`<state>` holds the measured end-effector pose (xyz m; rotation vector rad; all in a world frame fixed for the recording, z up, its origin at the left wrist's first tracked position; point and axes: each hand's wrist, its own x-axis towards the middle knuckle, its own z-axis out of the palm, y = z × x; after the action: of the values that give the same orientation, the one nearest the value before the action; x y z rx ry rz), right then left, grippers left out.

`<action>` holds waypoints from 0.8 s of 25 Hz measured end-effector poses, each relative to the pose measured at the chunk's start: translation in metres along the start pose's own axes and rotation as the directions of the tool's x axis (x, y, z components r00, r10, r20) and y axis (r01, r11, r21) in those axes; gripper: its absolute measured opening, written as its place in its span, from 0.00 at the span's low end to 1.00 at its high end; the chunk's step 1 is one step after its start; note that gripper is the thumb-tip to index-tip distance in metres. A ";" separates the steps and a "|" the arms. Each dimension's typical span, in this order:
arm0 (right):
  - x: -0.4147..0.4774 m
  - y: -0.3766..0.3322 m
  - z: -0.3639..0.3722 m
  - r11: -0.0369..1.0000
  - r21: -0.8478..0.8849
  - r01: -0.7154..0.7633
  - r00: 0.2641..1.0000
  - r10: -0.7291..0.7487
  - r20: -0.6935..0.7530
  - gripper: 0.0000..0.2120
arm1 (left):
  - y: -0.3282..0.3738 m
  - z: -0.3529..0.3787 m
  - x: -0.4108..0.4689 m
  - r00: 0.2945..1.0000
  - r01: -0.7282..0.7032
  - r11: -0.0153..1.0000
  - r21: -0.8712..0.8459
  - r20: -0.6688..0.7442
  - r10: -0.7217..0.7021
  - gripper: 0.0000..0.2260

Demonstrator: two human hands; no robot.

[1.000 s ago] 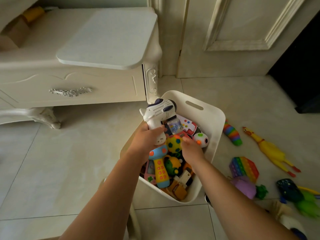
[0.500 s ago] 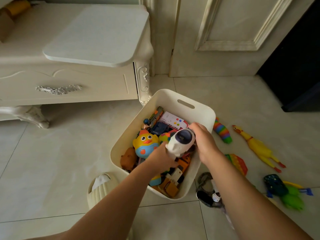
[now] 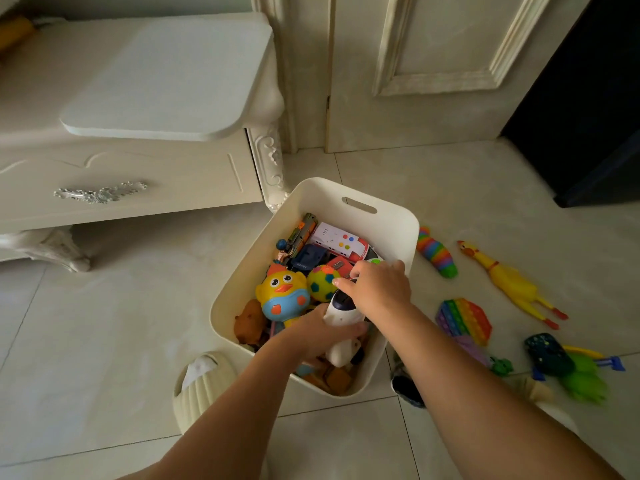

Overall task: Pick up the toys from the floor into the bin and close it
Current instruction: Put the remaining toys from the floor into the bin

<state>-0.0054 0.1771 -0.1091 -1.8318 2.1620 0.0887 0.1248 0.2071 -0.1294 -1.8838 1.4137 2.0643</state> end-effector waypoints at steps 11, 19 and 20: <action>0.006 0.006 0.012 0.997 0.071 -0.025 0.972 0.008 0.235 0.23 | 0.010 -0.016 0.003 0.961 0.083 0.996 -0.010 0.265 -0.078 0.26; -0.007 -0.023 0.038 0.990 0.143 0.014 0.948 -0.058 0.314 0.24 | 0.001 -0.022 0.006 0.980 0.146 0.988 0.043 0.132 -0.151 0.20; -0.006 -0.022 0.035 0.973 0.229 -0.019 0.937 -0.062 0.343 0.23 | 0.000 -0.024 0.005 0.977 0.159 0.986 0.041 0.136 -0.164 0.21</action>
<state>0.0234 0.1871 -0.1374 -1.5741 1.8243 0.1411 0.1424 0.1900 -0.1306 -1.7408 1.2108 2.0417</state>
